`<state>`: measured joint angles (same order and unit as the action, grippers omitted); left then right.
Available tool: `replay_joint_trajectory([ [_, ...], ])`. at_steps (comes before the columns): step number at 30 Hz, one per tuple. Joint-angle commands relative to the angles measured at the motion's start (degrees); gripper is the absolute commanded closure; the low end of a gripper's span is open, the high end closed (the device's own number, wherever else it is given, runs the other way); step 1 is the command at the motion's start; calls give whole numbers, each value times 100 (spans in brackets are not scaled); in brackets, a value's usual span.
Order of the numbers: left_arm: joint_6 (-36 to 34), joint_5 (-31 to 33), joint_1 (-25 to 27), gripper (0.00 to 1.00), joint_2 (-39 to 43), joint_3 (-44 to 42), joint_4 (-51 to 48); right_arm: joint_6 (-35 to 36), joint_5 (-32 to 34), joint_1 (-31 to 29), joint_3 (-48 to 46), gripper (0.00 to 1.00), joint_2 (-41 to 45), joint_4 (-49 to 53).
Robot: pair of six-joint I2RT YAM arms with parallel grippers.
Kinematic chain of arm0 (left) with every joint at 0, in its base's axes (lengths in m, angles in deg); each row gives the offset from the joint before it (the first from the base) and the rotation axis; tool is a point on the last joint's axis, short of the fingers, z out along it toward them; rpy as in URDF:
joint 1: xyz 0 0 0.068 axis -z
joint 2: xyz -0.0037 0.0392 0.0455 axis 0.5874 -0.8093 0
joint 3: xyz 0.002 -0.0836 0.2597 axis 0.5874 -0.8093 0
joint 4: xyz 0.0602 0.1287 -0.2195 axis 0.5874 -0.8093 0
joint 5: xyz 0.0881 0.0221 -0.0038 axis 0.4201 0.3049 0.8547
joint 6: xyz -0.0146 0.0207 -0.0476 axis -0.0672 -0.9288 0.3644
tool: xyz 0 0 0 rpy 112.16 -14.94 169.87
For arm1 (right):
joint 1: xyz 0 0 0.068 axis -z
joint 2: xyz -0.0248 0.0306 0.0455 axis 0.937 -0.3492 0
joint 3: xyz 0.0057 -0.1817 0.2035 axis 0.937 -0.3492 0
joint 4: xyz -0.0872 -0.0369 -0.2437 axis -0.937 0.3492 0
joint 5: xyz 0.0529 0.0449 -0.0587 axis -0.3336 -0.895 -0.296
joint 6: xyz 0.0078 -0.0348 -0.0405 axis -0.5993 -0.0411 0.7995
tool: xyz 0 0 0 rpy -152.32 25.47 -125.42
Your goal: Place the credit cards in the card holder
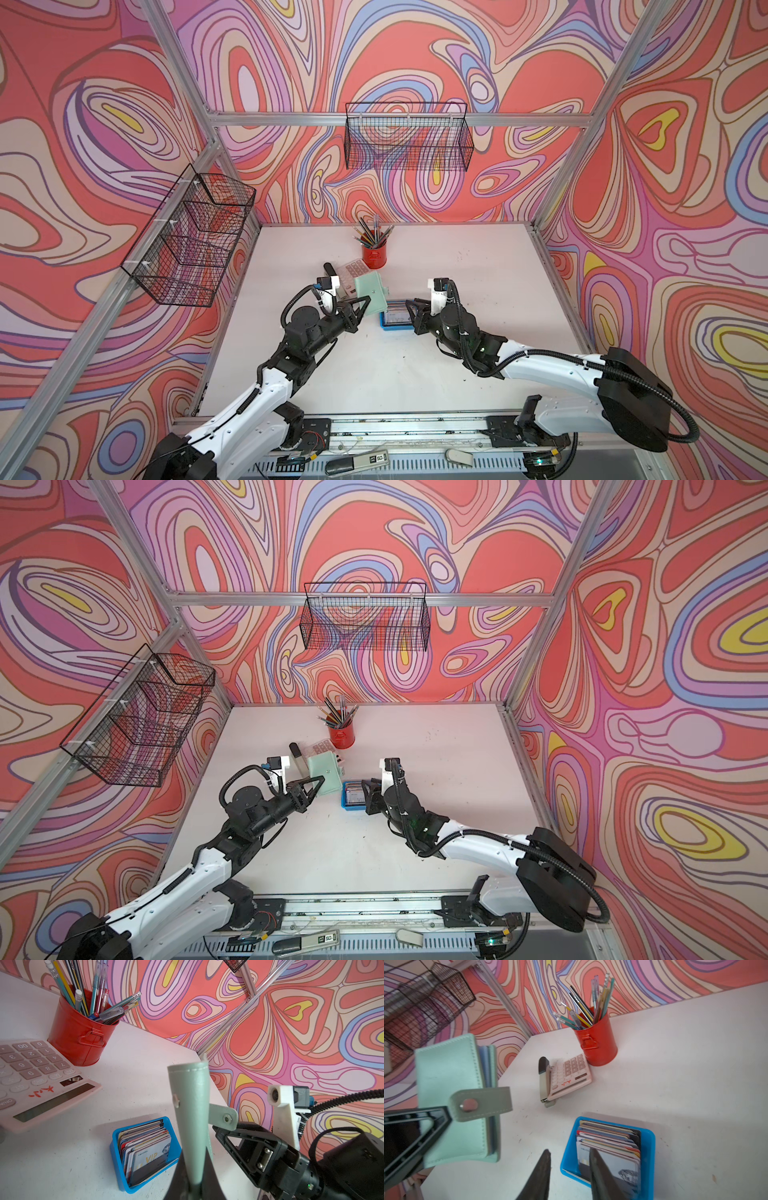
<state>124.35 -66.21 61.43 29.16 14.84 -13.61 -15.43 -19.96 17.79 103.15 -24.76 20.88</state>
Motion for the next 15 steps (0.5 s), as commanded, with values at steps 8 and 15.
replay_joint_trajectory([
  [8,-43,-223,-14,100,-80,160,296,195,-1289,18,109,58,-220,-701],
  [15,126,-730,-13,100,-333,249,639,225,-1215,22,340,57,-376,-406],
])
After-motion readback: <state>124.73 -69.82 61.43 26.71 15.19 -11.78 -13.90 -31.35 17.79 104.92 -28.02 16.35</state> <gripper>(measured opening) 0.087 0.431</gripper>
